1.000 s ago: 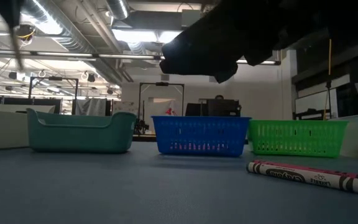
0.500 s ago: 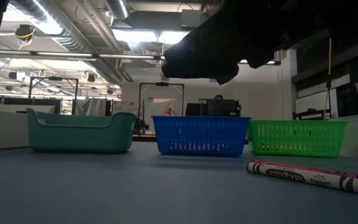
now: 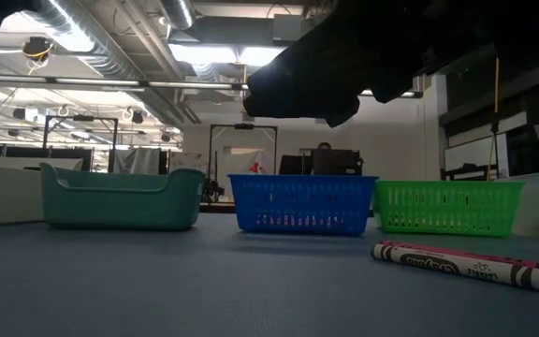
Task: Sort crayons
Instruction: Put the green crayon into the green bin
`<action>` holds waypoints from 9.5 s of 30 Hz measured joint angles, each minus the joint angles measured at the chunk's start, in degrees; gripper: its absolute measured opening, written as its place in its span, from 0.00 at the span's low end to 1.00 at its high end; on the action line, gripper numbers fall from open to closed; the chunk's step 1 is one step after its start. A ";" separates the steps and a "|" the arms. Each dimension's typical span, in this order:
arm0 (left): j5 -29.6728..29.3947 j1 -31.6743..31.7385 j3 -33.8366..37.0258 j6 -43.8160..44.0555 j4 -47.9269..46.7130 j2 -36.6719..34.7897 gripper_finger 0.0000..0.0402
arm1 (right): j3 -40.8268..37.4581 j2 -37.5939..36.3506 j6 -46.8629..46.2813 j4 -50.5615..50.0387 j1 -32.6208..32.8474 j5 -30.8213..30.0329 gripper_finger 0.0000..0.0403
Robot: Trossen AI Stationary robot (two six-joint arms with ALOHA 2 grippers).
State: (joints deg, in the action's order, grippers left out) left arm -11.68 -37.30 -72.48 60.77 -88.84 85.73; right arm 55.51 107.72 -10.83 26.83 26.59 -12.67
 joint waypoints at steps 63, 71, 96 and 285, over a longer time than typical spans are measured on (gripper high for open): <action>-6.88 -8.68 9.84 13.14 20.83 23.72 0.29 | 0.00 0.00 0.00 0.00 0.02 -0.04 0.37; -6.61 -7.72 12.53 12.12 24.96 23.33 0.29 | 0.00 0.02 0.02 0.00 0.01 -0.26 0.37; -1.98 -7.54 9.74 10.84 25.87 23.44 0.01 | 0.00 0.02 0.04 -0.04 0.00 -0.24 0.37; 6.47 -15.85 18.79 14.19 41.07 13.69 0.05 | -0.02 -0.04 -0.01 0.48 0.02 6.29 0.37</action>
State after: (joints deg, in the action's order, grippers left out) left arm -5.21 -53.15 -53.69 74.96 -47.77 99.42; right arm 55.48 107.68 -10.84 27.31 26.61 -6.38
